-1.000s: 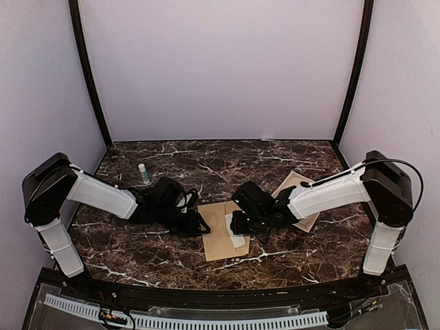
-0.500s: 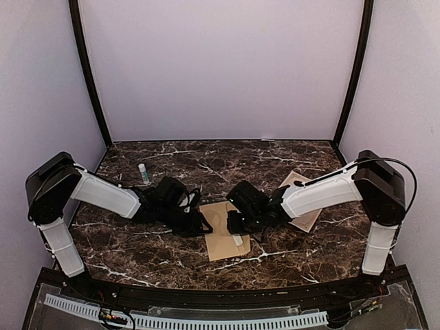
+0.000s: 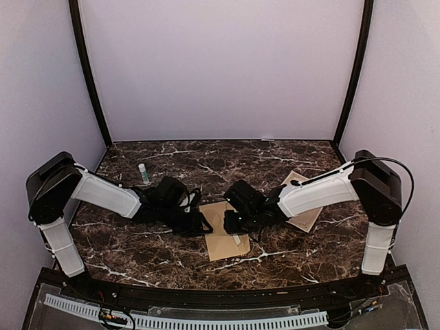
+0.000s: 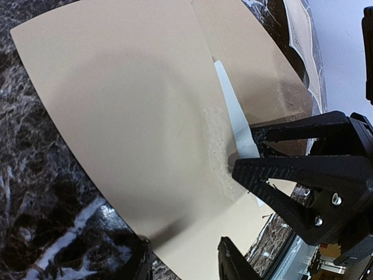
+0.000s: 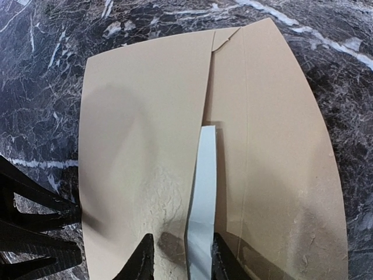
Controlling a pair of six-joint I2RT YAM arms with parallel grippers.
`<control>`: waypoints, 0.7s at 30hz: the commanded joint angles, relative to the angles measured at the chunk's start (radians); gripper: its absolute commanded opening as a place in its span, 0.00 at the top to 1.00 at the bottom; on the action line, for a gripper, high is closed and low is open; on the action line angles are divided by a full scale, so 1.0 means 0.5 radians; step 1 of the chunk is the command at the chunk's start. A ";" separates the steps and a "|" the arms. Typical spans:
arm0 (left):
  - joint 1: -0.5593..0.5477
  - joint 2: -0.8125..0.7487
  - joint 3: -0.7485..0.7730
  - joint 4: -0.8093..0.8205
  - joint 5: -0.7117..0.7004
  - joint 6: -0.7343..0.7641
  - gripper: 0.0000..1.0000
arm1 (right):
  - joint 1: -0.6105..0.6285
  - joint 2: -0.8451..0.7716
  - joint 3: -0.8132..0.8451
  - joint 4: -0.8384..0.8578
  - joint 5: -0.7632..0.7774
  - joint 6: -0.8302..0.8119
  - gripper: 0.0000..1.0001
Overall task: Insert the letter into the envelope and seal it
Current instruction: Place the letter in the envelope.
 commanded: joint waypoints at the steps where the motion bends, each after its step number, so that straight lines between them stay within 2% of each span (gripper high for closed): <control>1: -0.038 0.034 0.026 -0.028 0.002 -0.013 0.62 | 0.048 0.057 0.057 0.002 -0.055 0.002 0.70; 4: -0.038 0.002 0.020 -0.041 -0.038 -0.007 0.62 | 0.050 0.014 0.056 -0.048 -0.006 -0.003 0.69; 13: -0.037 -0.195 -0.016 -0.139 -0.198 0.007 0.59 | 0.051 -0.167 0.030 -0.256 0.188 -0.023 0.54; 19: -0.039 -0.242 -0.090 -0.067 -0.172 -0.041 0.58 | 0.049 -0.222 -0.040 -0.217 0.155 -0.002 0.49; 21: -0.039 -0.211 -0.092 -0.050 -0.150 -0.042 0.62 | 0.050 -0.208 -0.044 -0.186 0.132 0.007 0.49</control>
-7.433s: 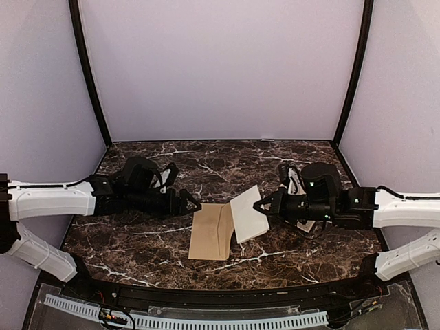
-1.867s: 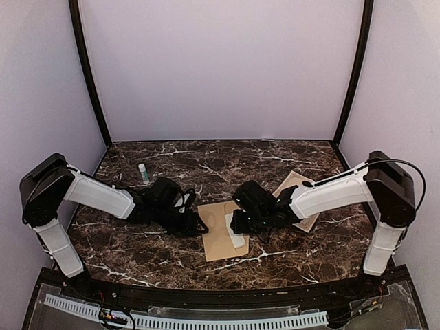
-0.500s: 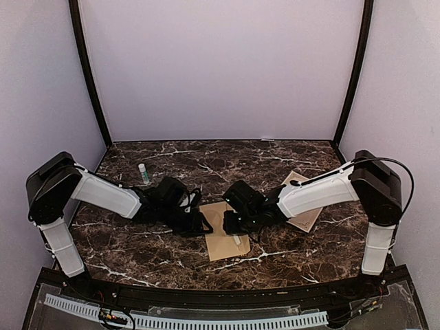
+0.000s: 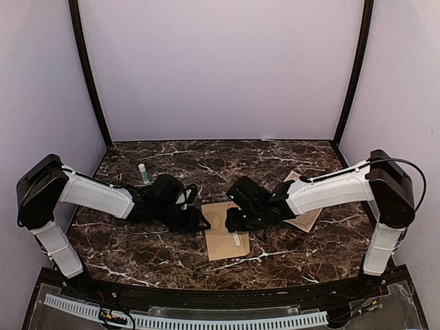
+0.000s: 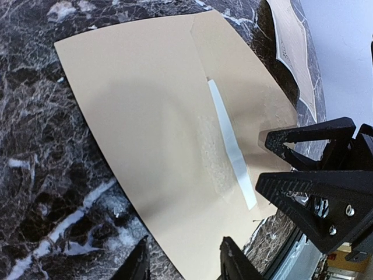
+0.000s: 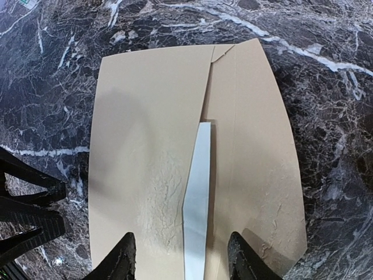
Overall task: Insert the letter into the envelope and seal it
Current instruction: Place the letter in the envelope.
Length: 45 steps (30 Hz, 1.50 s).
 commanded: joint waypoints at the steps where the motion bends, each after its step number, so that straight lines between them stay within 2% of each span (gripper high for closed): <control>1: -0.008 -0.006 -0.043 0.023 0.017 -0.019 0.65 | 0.017 -0.017 -0.035 0.035 -0.004 0.017 0.49; 25: -0.007 0.146 -0.015 0.073 0.053 -0.011 0.67 | 0.016 0.194 0.094 0.064 -0.112 -0.040 0.42; 32: -0.008 0.168 -0.003 0.082 0.061 -0.009 0.67 | 0.020 0.237 0.149 0.065 -0.142 -0.057 0.47; 45: -0.008 0.205 0.012 0.101 0.070 -0.007 0.68 | 0.054 0.302 0.224 0.056 -0.183 -0.070 0.46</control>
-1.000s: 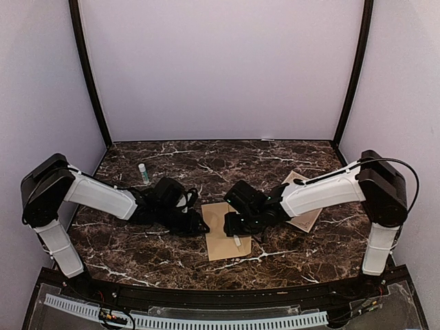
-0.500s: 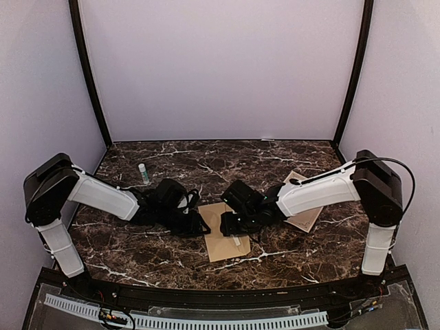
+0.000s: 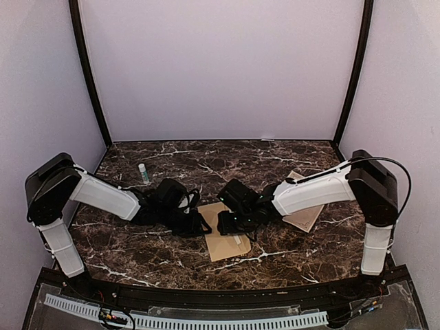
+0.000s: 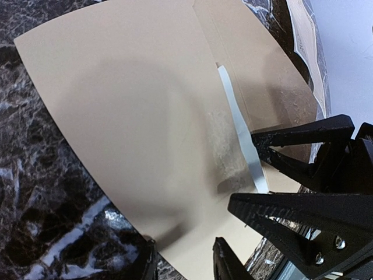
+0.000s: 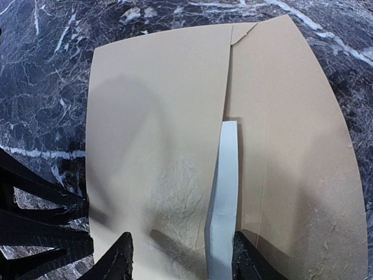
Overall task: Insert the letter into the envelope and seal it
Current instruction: Place the letter in the envelope.
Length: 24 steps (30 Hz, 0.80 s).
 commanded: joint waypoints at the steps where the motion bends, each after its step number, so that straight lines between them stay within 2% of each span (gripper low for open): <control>1: -0.008 0.043 0.012 -0.017 0.009 0.014 0.68 | 0.050 0.067 0.061 0.031 -0.062 -0.011 0.46; 11: -0.008 -0.034 -0.015 -0.027 -0.063 0.035 0.68 | 0.065 -0.006 0.055 0.018 0.005 -0.003 0.46; 15: -0.009 -0.206 -0.042 -0.087 -0.193 0.074 0.62 | 0.065 -0.164 0.037 -0.088 0.111 -0.001 0.44; 19: -0.008 -0.486 -0.062 -0.255 -0.403 0.132 0.50 | 0.066 -0.421 0.030 -0.294 0.277 -0.018 0.40; 22: -0.001 -0.711 -0.110 -0.377 -0.536 0.168 0.34 | 0.064 -0.632 -0.008 -0.442 0.406 -0.026 0.34; 24: 0.050 -0.928 -0.144 -0.511 -0.568 0.187 0.27 | 0.053 -0.780 -0.079 -0.509 0.485 -0.015 0.31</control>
